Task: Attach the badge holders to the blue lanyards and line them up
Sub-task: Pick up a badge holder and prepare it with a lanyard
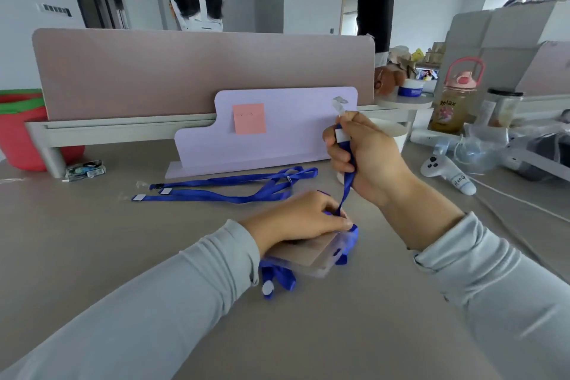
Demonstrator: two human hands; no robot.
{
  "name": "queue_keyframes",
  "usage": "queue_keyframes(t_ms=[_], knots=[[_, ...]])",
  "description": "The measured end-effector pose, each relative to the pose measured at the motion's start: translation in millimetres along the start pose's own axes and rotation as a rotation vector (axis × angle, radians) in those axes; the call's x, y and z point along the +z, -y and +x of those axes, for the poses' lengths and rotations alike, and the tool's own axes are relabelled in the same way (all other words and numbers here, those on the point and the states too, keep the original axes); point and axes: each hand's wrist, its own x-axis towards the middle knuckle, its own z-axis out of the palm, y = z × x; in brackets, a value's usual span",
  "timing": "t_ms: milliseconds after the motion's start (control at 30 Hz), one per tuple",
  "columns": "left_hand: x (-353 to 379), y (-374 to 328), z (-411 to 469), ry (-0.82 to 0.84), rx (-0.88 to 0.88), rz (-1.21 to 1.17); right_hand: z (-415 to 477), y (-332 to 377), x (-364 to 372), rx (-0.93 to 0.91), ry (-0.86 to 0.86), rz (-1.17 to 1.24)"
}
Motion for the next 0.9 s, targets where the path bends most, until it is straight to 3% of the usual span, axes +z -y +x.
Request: queue_keyframes(t_ms=[200, 300, 433, 667, 767, 900], knots=[[-3.3, 13.3, 28.7, -0.150, -0.109, 0.147, -17.6, 27.8, -48.1, -0.030, -0.148, -0.080], [-10.9, 13.8, 35.4, -0.210, -0.100, 0.056, -26.1, 33.7, -74.4, -0.037, -0.220, -0.182], [-8.5, -11.4, 39.5, -0.088, 0.053, -0.291, -37.7, 38.1, -108.2, -0.057, -0.332, -0.433], [11.2, -66.3, 63.2, 0.026, 0.297, -0.397, -67.0, 59.8, -156.6, -0.085, -0.443, -0.583], [24.6, -76.9, 78.5, 0.043, 0.345, -0.329, -74.8, 63.4, -174.9, -0.078, -0.461, -0.644], [53.3, -62.6, 97.0, 0.108, 0.306, -0.049, -79.5, 40.4, -189.4, 0.020, -0.418, -0.835]])
